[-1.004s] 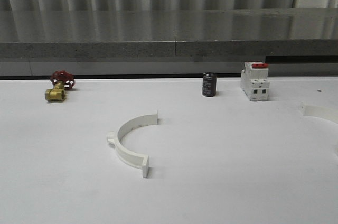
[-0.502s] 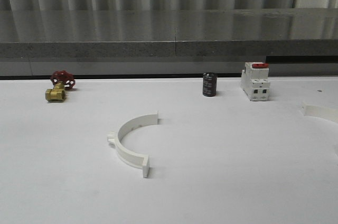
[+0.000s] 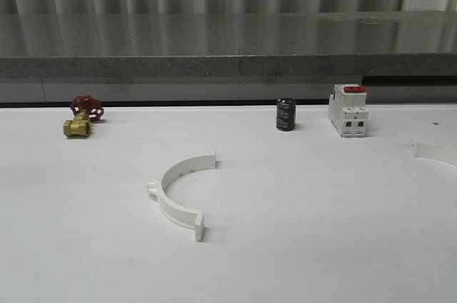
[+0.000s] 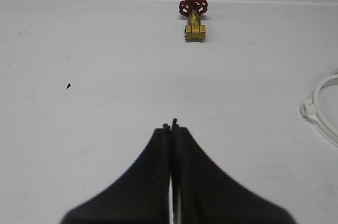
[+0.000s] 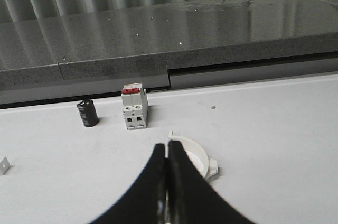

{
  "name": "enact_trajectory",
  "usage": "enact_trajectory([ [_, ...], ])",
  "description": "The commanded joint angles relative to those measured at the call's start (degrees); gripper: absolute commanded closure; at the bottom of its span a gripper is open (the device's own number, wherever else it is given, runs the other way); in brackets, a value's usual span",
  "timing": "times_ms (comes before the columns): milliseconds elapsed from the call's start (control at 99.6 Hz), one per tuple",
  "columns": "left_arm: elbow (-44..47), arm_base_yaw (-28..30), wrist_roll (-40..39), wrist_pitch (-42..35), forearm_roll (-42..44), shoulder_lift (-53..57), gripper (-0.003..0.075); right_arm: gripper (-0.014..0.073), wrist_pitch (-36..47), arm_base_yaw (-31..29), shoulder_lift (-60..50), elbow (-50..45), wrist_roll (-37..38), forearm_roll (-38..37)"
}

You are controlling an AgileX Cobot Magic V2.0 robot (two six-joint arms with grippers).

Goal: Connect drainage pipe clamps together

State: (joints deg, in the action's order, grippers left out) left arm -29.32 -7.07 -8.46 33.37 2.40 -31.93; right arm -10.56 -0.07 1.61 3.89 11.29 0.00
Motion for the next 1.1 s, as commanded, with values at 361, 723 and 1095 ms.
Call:
enact_trajectory([
  [361,-1.4,-0.4,-0.1,-4.0,-0.5,0.0,0.0740,0.0662,-14.2,-0.2,31.1,22.4,-0.3,-0.4],
  [723,-1.4,-0.4,-0.1,-4.0,-0.5,0.0,0.0740,0.0662,-9.4,-0.2,48.2,31.4,-0.3,-0.4],
  [1095,-1.4,-0.4,-0.1,-4.0,-0.5,0.0,0.0740,0.0417,-6.5,-0.2,52.9,31.6,-0.3,-0.4],
])
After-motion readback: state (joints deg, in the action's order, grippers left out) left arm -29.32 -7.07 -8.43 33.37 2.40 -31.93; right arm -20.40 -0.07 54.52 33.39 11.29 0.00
